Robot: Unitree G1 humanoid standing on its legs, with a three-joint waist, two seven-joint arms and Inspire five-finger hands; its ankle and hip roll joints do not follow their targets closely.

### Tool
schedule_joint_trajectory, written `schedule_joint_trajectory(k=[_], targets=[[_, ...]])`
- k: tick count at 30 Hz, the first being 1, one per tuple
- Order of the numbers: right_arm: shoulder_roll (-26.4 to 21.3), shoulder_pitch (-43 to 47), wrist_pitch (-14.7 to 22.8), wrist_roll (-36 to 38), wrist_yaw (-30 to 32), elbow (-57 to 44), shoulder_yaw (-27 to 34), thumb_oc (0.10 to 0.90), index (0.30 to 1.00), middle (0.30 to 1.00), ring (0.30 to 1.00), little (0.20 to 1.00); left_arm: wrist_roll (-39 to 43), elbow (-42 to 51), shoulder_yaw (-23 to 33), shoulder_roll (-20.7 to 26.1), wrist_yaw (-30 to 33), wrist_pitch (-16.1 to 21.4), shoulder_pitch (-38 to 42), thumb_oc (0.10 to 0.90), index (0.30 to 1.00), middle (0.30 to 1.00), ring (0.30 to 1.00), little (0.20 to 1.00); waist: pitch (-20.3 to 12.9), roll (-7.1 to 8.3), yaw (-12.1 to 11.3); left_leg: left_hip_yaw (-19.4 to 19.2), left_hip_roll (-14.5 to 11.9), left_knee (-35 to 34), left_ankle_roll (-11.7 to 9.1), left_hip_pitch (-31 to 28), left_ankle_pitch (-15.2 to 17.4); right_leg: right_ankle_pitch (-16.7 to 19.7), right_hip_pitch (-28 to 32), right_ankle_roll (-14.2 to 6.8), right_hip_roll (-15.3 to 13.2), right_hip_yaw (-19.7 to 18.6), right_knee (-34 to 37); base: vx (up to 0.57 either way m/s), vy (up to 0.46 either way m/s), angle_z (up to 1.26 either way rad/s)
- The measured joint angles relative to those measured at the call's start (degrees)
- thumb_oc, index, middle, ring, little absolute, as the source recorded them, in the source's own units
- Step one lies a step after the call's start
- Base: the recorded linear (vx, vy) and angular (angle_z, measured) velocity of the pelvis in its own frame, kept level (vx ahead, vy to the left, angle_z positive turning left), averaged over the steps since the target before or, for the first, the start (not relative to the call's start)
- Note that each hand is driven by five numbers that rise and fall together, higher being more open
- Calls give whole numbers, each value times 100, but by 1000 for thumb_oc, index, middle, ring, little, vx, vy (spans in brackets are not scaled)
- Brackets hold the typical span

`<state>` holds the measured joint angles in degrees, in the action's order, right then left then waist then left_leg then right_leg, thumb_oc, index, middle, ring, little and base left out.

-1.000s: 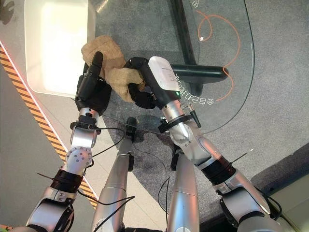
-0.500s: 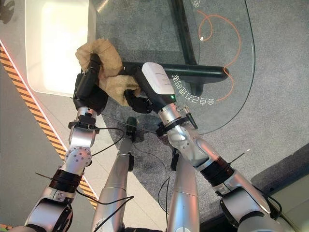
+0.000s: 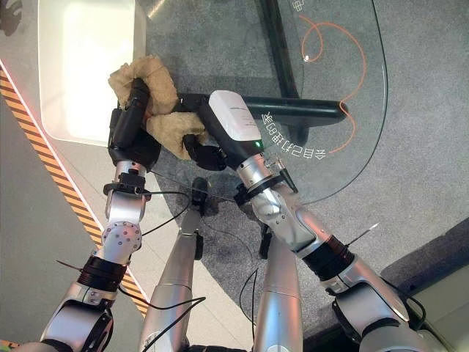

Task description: Wipe the table with a cloth and put it in the basket.

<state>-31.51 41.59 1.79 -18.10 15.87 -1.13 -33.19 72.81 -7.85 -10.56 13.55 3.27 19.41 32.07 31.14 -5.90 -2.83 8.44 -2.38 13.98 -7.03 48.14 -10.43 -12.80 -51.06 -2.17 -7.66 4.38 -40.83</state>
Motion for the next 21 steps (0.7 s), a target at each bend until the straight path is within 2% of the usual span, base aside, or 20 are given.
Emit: schedule_joint_trajectory(k=[8,21], targets=[[0,69,0,7,62,0,55,800,900,900,900,900,-94,0,121,-76,533,616,-16,100,300,300,300,200,0,0,-6,0,0,0,0,1,0,0,-1,0,0,0,-1,0,0,0],[88,181,-10,6,61,1,38,800,900,900,900,900,-616,0,325,-183,1531,1104,11,100,300,300,300,200,0,1,-11,11,1,3,-18,-4,-13,1,-1,1,-3,7,-23,0,0,0]])
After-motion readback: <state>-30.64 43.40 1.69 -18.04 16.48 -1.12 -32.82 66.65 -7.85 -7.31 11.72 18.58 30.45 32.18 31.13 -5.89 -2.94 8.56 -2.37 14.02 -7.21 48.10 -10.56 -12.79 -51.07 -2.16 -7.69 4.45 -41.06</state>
